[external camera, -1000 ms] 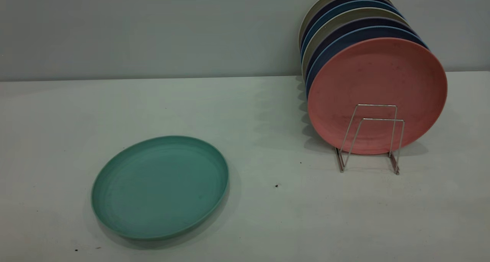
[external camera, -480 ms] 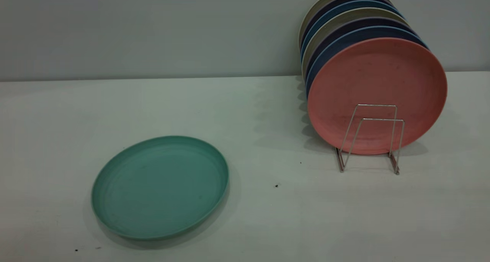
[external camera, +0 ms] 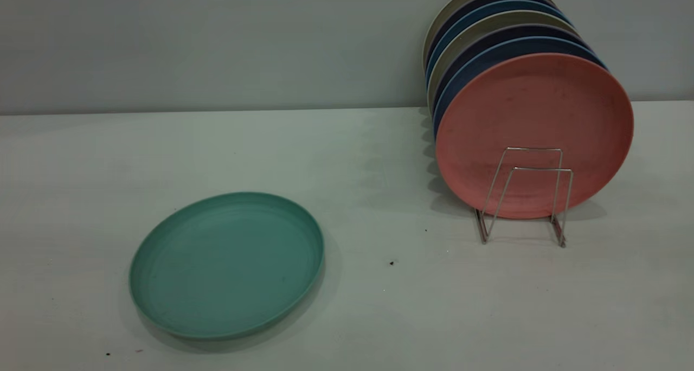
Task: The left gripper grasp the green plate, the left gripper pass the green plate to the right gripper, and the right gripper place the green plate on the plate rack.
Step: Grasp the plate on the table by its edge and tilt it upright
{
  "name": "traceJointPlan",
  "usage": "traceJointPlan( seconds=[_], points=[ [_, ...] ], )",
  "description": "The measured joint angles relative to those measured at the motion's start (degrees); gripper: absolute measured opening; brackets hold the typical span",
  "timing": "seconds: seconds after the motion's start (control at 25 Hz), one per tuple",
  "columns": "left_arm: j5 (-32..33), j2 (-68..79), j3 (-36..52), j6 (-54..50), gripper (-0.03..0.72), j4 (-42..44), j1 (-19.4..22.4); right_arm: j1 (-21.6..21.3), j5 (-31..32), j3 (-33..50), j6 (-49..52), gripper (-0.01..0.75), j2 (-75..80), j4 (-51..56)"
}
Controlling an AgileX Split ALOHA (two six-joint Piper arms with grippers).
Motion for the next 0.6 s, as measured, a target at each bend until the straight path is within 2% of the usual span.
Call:
traceJointPlan(
  seconds=[0.08, 0.28, 0.4, 0.6],
  points=[
    [-2.42, 6.09, -2.38, 0.6, 0.582, -2.22, 0.0, 0.0, -3.91, -0.77, -3.85, 0.494, 4.77, 3.42],
    [-5.08, 22.08, -8.53, 1.48, 0.561, -5.88, 0.0, 1.46, -8.8, -3.76, -18.82, 0.483, 18.43, 17.74],
    [-6.11, 30.85, -11.7, 2.4, 0.552, -6.26, 0.0, 6.59, -11.59, -5.64, -26.75, 0.479, 26.81, 25.43],
    [-6.92, 44.2, -15.69, 4.24, 0.548, -6.6, 0.52, 17.13, -16.11, -8.7, -32.25, 0.479, 38.93, 33.0]
  ],
)
